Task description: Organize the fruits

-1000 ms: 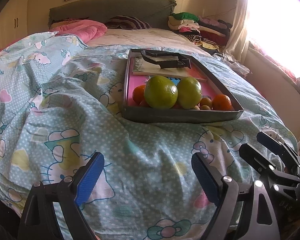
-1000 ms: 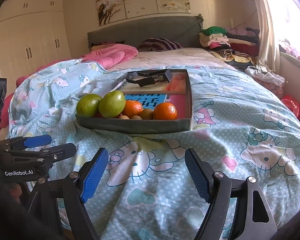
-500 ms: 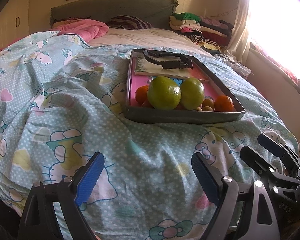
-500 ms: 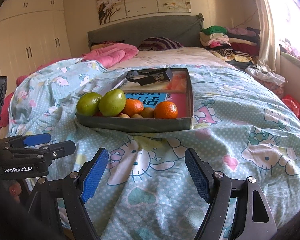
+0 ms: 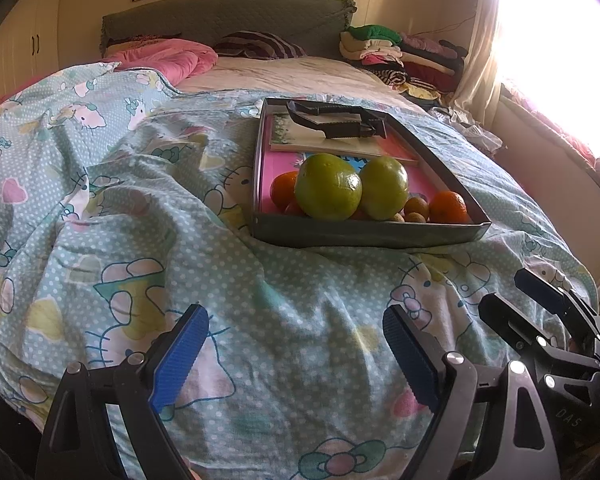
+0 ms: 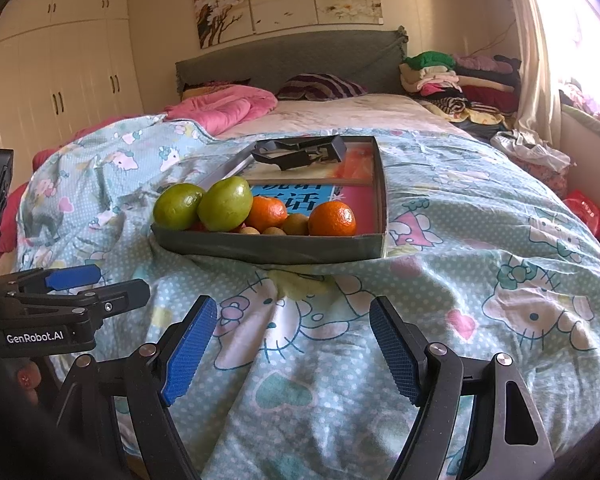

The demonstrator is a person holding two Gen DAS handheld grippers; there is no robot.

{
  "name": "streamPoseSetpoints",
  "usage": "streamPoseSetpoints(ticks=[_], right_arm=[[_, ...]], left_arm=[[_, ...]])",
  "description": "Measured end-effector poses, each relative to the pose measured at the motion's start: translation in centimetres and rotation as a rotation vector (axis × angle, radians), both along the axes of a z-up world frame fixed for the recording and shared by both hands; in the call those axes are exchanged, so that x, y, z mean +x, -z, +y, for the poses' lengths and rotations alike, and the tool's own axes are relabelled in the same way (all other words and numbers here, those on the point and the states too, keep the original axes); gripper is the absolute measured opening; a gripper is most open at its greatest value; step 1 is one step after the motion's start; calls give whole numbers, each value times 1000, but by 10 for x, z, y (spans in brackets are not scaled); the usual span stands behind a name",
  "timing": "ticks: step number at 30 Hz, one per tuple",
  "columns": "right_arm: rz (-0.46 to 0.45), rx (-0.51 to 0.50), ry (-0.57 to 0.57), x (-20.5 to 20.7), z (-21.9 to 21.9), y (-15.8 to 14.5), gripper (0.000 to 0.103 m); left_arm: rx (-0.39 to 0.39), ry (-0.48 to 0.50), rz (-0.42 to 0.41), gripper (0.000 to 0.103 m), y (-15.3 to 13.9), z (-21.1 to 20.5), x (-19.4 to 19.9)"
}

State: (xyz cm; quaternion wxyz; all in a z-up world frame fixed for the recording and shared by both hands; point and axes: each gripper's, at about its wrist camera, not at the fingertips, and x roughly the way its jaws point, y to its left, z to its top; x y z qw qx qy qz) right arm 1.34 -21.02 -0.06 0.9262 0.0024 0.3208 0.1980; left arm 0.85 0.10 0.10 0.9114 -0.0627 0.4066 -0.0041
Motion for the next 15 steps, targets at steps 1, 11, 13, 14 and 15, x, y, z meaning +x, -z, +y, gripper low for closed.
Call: streamPoseSetpoints(ticks=[1, 11, 13, 14, 15], right_arm=[[0, -1, 0, 0, 0, 0, 80], [12, 2, 11, 3, -5, 1, 80], [10, 10, 34, 5, -9, 0, 80], [12, 16, 44, 6, -13, 0, 80], [14, 24, 59, 9, -17, 0, 80]], left_arm=[[-1, -1, 0, 89, 0, 0, 0], [4, 0, -3, 89, -1, 0, 0], [-4, -3, 4, 89, 0, 2, 2], [-11, -6, 8, 89, 0, 4, 3], [-20, -10, 12, 89, 0, 7, 5]])
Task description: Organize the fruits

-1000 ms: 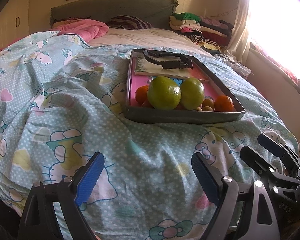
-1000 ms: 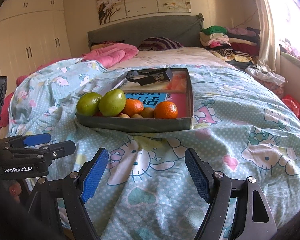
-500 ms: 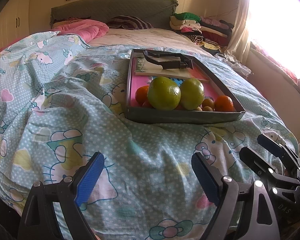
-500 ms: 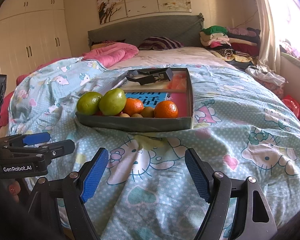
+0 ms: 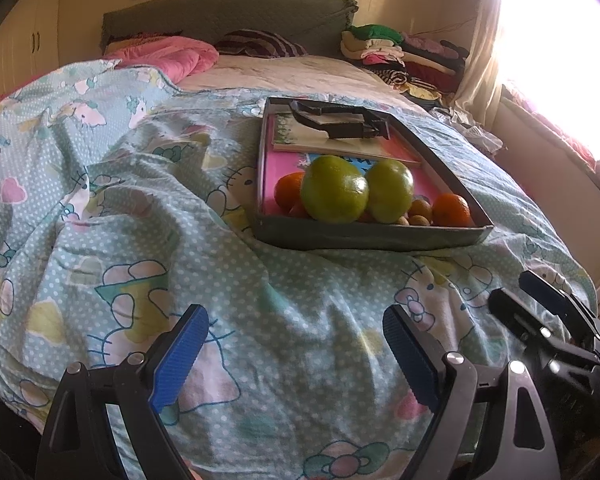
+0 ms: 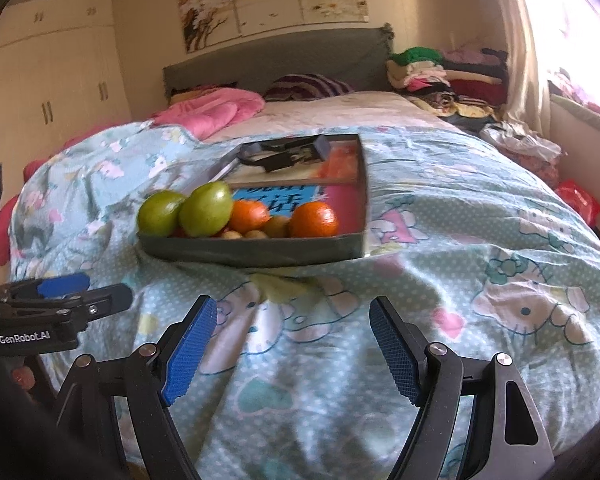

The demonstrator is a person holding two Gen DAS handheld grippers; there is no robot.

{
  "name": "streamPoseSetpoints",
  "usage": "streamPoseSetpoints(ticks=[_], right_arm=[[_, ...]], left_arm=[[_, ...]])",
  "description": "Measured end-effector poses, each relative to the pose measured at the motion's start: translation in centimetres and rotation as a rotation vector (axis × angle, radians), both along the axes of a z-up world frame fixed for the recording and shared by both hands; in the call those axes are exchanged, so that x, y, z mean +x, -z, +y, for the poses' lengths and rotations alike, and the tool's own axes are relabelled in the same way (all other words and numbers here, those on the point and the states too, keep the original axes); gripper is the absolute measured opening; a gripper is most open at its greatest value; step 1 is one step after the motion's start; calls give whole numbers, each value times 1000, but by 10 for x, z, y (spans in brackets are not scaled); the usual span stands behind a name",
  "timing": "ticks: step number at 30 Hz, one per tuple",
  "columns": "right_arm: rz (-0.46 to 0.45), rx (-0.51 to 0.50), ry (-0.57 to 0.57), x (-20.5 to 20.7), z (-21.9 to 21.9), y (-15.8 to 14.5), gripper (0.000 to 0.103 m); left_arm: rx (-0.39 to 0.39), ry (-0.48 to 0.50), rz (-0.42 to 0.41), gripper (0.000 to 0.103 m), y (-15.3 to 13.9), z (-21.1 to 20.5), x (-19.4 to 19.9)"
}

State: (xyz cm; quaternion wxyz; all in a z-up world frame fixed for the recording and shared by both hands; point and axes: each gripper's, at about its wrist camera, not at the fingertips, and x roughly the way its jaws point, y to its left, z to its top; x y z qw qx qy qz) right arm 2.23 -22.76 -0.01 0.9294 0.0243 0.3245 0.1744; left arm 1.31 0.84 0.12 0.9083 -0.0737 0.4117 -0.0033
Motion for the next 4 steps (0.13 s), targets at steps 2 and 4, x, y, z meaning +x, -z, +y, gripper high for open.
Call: streamPoseSetpoints(ticks=[2, 4], right_arm=[[0, 4, 35, 7, -9, -2, 80], [-2, -1, 78, 16, -21, -7, 80]], left_arm=[[-12, -19, 2, 89, -2, 8, 3], [-14, -68, -5, 89, -6, 25, 9]])
